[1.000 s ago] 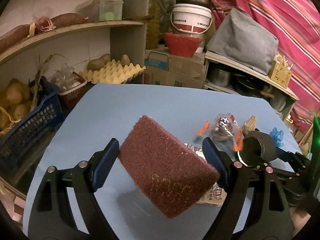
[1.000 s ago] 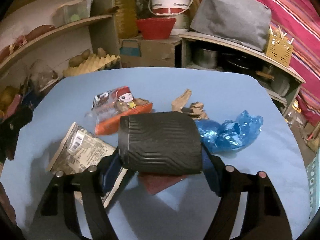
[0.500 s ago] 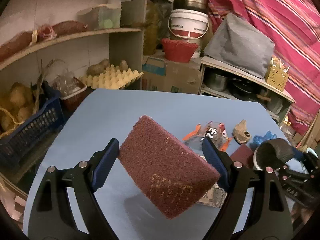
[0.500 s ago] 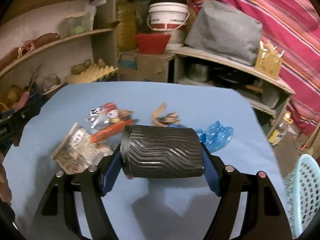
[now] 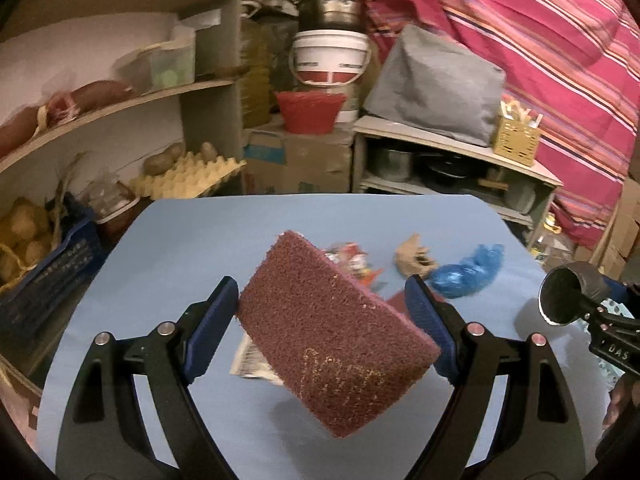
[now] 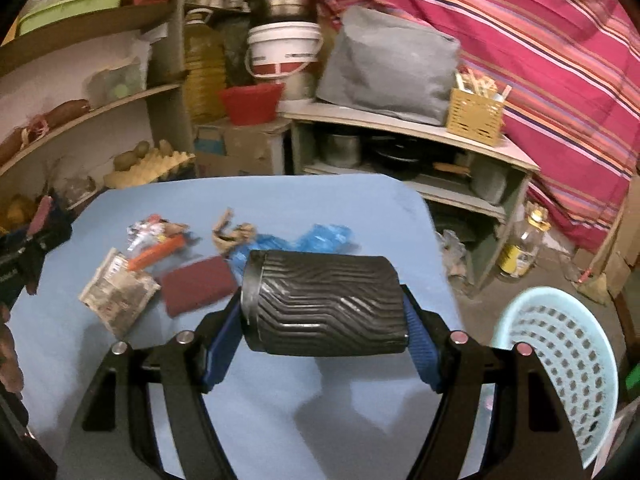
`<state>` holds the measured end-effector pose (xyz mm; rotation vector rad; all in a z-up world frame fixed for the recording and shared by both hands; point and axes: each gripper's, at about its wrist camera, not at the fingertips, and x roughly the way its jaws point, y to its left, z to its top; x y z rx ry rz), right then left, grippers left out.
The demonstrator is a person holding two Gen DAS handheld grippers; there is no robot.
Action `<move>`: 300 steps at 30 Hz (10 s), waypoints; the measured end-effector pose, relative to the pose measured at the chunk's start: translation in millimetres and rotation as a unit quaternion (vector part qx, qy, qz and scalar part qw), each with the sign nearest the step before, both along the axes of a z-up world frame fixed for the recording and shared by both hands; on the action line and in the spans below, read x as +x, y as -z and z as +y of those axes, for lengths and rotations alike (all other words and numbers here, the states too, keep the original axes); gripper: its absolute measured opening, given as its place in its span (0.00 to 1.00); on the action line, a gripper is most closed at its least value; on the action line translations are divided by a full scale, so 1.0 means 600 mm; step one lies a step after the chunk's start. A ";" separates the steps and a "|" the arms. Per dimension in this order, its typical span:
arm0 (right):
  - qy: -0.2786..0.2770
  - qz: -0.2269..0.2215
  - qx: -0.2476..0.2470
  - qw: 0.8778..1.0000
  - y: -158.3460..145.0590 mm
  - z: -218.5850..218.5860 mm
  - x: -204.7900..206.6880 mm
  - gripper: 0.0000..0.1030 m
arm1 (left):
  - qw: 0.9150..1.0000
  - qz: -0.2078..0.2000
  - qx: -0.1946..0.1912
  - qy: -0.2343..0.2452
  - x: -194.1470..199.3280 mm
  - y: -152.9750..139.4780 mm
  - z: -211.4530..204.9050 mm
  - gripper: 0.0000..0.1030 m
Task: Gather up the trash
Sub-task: 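Carry the maroon pad and black sleeve over the blue basket with both tools, then open both tools to drop the pad and sleeve into the basket, then move both tools back over the remaining trash on the table, then grasp the beige printed snack bag with the left tool while the right tool approaches the second maroon pad, then grasp the second maroon scouring pad with the right tool, then carry the printed bag and maroon pad over the blue basket with both tools, then open both tools to drop the printed bag and pad into the basket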
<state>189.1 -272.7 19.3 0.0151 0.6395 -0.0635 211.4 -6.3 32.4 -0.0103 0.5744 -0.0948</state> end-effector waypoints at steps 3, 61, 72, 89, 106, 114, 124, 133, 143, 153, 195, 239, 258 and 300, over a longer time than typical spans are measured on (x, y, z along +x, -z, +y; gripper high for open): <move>0.013 0.002 0.005 1.000 -0.003 -0.042 -0.016 0.70 | 1.000 -0.003 0.008 0.015 -0.007 -0.006 -0.041 0.80; 0.208 0.007 0.056 0.976 0.041 -0.442 -0.180 0.85 | 0.975 0.012 -0.021 0.222 -0.074 -0.015 -0.553 0.95; 0.227 -0.011 0.032 0.973 0.016 -0.371 -0.151 0.94 | 0.991 0.003 0.006 0.131 -0.052 -0.015 -0.328 0.95; 0.169 0.005 0.002 0.986 0.023 -0.199 -0.047 0.95 | 0.999 0.037 0.037 0.016 0.017 0.054 -0.044 0.95; 0.101 0.029 -0.035 0.994 0.041 -0.070 0.030 0.95 | 0.992 0.126 0.024 -0.003 0.069 0.149 0.037 0.95; 0.087 0.032 -0.023 0.995 0.048 -0.044 0.045 0.95 | 0.986 0.167 0.018 0.005 0.090 0.179 0.052 0.95; 0.067 0.037 -0.035 0.996 0.053 -0.019 0.054 0.95 | 0.985 0.172 0.002 0.030 0.100 0.180 0.028 0.95; 0.066 0.042 -0.029 0.997 0.055 -0.024 0.052 0.95 | 0.982 0.185 0.013 0.043 0.104 0.188 0.019 0.95; 0.054 0.043 -0.030 0.997 0.059 -0.003 0.056 0.95 | 0.984 0.174 0.031 0.035 0.097 0.182 0.025 0.64; 0.032 0.041 -0.040 0.998 0.061 0.042 0.060 0.95 | 0.983 0.182 -0.015 0.024 0.104 0.174 0.084 0.15; -0.068 0.132 -0.002 0.989 0.151 0.207 0.179 0.87 | 0.992 0.124 -0.032 -0.020 0.084 0.111 0.193 0.12; 0.203 0.024 0.067 0.977 0.028 -0.419 -0.156 0.86 | 0.977 0.037 0.008 0.209 -0.062 0.014 -0.447 0.00; 0.209 -0.003 0.087 0.974 0.016 -0.437 -0.176 0.86 | 0.972 -0.013 -0.022 0.232 -0.091 -0.086 -0.467 0.00; 0.237 0.037 0.091 0.967 0.049 -0.443 -0.146 0.95 | 0.974 0.009 0.005 0.227 -0.086 -0.018 -0.474 0.95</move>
